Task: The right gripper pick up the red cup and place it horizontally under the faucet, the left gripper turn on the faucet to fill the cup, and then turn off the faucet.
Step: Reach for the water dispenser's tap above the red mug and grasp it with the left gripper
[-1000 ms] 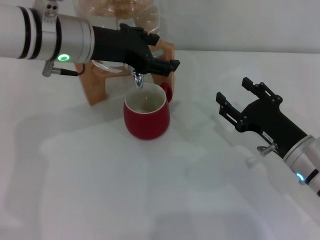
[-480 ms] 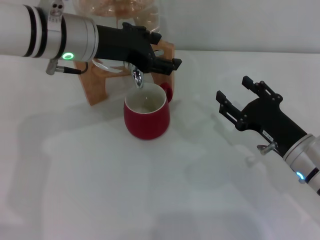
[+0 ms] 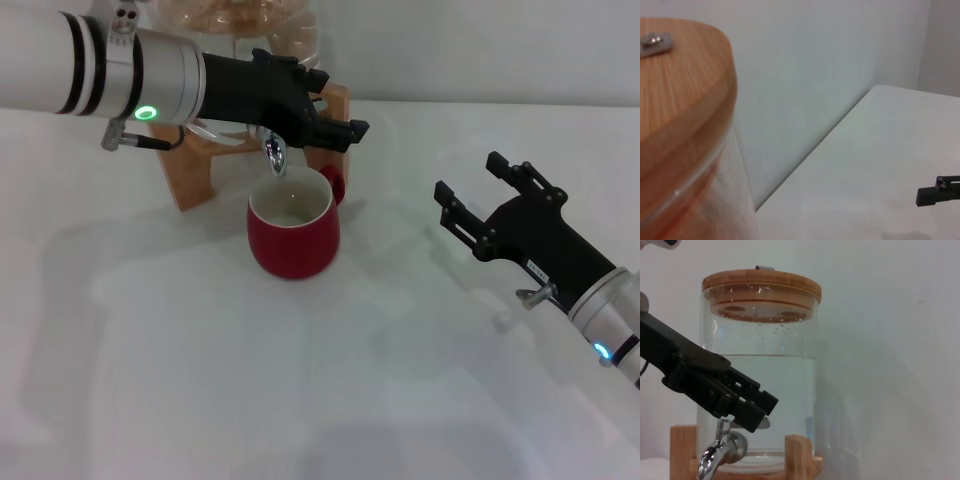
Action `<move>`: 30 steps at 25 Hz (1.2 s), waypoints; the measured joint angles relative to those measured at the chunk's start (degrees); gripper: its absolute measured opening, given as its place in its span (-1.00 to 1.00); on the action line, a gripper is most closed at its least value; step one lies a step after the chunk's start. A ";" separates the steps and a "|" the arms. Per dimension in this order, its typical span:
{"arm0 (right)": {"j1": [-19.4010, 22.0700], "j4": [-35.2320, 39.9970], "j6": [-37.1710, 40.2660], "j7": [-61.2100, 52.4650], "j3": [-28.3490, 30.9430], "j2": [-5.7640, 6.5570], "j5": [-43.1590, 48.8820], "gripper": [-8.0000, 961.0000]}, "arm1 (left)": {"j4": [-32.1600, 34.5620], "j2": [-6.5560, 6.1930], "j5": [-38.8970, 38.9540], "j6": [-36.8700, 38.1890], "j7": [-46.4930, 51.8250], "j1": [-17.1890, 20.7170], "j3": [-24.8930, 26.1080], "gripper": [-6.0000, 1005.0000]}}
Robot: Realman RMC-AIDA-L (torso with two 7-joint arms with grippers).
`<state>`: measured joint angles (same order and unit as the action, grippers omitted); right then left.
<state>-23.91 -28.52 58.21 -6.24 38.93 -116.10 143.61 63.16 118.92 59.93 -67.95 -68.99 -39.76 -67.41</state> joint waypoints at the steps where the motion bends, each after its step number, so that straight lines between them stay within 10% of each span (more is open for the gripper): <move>1: 0.00 0.03 -0.05 0.00 0.03 0.00 0.00 0.52 | -0.04 0.00 0.00 0.10 0.00 -0.01 0.00 0.71; 30: 0.00 0.06 0.07 0.00 0.27 0.07 0.00 0.52 | -0.39 0.08 -1.40 1.13 0.23 -0.05 -0.77 0.72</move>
<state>-23.91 -28.46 58.28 -6.24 39.20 -116.03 143.61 62.77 119.00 58.53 -66.82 -68.77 -39.81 -68.18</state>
